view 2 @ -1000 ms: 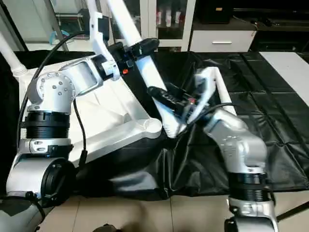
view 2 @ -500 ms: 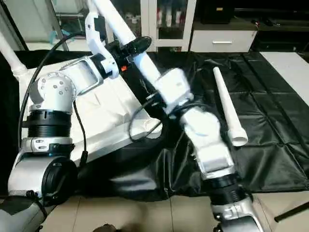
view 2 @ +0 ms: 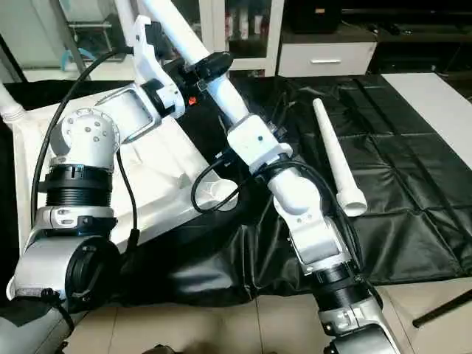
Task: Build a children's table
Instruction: Pick table leg
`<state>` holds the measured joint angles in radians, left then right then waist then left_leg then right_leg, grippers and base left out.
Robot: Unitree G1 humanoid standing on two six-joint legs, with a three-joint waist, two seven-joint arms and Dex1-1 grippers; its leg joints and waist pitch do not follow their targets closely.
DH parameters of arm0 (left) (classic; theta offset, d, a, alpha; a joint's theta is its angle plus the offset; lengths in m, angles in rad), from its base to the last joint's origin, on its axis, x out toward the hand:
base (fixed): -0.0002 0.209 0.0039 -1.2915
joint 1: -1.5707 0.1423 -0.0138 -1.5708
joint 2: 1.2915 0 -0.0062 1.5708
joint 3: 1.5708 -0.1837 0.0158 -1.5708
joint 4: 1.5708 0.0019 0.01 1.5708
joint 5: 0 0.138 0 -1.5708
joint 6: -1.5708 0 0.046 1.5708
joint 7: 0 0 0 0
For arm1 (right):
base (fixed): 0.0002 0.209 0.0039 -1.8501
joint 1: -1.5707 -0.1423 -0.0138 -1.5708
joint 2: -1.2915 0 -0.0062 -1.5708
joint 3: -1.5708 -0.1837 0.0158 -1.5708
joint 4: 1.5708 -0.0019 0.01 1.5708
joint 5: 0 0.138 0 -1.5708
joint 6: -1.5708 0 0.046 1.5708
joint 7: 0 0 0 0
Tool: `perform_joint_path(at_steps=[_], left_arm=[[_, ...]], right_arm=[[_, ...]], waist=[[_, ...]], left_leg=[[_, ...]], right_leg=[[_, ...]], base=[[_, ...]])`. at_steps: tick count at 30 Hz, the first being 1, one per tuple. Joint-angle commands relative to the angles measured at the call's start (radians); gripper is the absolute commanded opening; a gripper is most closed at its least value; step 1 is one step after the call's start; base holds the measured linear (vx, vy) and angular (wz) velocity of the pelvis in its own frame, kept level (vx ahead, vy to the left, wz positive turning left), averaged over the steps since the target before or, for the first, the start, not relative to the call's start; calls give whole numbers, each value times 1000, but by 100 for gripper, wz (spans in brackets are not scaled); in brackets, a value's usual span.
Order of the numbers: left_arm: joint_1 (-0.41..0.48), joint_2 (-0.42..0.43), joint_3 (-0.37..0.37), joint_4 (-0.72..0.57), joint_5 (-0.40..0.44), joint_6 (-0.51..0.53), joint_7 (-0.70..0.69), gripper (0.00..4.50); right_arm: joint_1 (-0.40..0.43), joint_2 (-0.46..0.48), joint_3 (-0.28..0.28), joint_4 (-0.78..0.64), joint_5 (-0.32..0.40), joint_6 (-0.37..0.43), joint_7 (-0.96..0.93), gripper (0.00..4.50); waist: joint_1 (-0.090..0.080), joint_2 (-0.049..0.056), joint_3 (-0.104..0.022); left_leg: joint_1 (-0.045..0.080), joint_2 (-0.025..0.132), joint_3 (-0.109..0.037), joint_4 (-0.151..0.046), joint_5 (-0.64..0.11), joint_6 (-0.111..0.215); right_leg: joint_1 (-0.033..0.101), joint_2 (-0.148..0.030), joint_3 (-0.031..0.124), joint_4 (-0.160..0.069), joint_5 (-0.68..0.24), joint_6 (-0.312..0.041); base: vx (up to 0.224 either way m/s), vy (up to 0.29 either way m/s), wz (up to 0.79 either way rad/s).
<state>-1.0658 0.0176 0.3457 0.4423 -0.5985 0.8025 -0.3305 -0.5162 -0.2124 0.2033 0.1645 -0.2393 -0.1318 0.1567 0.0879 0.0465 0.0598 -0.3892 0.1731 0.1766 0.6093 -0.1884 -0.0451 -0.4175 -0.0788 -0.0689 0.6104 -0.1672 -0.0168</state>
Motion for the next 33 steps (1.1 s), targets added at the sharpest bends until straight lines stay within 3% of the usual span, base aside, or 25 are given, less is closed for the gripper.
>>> perform_joint_path(at_steps=[1,3,4,8,11,12,15,18,21,24,25,26,27,28,29,32,33], left_arm=[[-23,5,19,5,-13,-27,32,182],[-23,6,20,5,-13,-30,35,182],[-23,7,21,5,-13,-30,35,182],[-25,14,21,15,-9,-43,27,181],[-22,20,15,12,-4,-49,23,181],[-20,22,14,11,-4,-50,22,181],[-14,33,3,10,0,-62,18,181],[-1,61,-39,5,28,-81,-25,181],[28,108,-117,-37,45,-68,-135,180],[56,146,-180,-85,45,-40,-229,180],[79,186,-240,-126,48,-23,-311,180],[90,206,-268,-143,50,-19,-350,180],[103,242,-311,-167,49,-11,-422,180],[103,253,-322,-171,48,-14,-448,180],[103,253,-322,-171,48,-14,-448,180],[103,293,-383,-179,48,-40,-585,180],[103,293,-383,-179,48,-40,-585,180]], right_arm=[[-25,1,3,12,-28,-30,-20,174],[-28,0,1,17,-31,-40,-28,173],[-29,2,0,19,-18,-45,-18,229],[-37,9,-20,26,22,-64,-6,263],[-37,19,-35,20,70,-67,23,286],[-35,21,-40,13,95,-67,43,306],[-21,21,-48,-18,191,-39,137,330],[2,7,-69,-84,322,68,246,349],[9,-35,-101,-152,455,231,351,368],[2,-84,-114,-172,501,309,414,375],[-6,-127,-133,-190,564,405,470,375],[-11,-150,-142,-198,596,445,498,375],[-24,-195,-173,-217,693,527,561,375],[-29,-212,-185,-221,729,553,585,375],[-29,-212,-185,-221,729,553,585,375],[-35,-287,-197,-214,812,666,707,375],[-35,-287,-197,-214,812,666,707,375]], waist=[[-2,0,-78],[-2,-1,-78],[-2,-1,-78],[-2,-5,-78],[-2,-3,-78],[-2,-8,-78],[2,-7,-78],[3,-7,-77],[4,-5,-77],[7,-5,-79],[7,-7,-77],[10,-4,-78],[9,-3,-77],[10,-4,-78],[11,-3,-78],[11,-14,-75],[14,-11,-76]], left_leg=[[16,36,-19,-64,-164,62],[16,36,-18,-64,-166,65],[17,37,-18,-64,-164,68],[17,36,-18,-63,-160,76],[18,37,-18,-63,-158,86],[17,38,-17,-63,-153,87],[17,39,-17,-62,-155,103],[16,42,-19,-64,-147,115],[17,44,-20,-65,-141,114],[17,46,-18,-63,-128,94],[18,44,-19,-66,-134,94],[20,46,-21,-67,-139,96],[21,48,-19,-66,-141,89],[22,47,-19,-66,-141,88],[19,47,-18,-64,-138,82],[18,45,-15,-64,-140,78],[19,46,-16,-65,-137,71]], right_leg=[[66,-59,39,-68,-120,-222],[67,-59,39,-68,-121,-226],[67,-59,39,-67,-119,-227],[68,-59,39,-68,-114,-229],[67,-58,40,-65,-110,-232],[66,-59,40,-66,-108,-233],[69,-60,40,-65,-109,-237],[68,-60,40,-65,-108,-234],[69,-59,42,-65,-122,-234],[66,-61,44,-61,-110,-242],[70,-61,43,-63,-121,-243],[72,-63,43,-62,-131,-243],[68,-63,45,-63,-139,-240],[70,-63,46,-63,-139,-241],[68,-63,46,-61,-134,-241],[68,-64,44,-65,-159,-239],[69,-67,44,-64,-176,-234]], base=[[0,0,0],[0,0,0],[0,0,0],[0,0,0],[0,0,0],[0,0,0],[0,0,0],[0,0,0],[0,0,0],[0,0,0],[0,0,0],[0,0,0],[0,0,0],[0,0,0],[0,0,0],[0,0,0],[0,0,0]])
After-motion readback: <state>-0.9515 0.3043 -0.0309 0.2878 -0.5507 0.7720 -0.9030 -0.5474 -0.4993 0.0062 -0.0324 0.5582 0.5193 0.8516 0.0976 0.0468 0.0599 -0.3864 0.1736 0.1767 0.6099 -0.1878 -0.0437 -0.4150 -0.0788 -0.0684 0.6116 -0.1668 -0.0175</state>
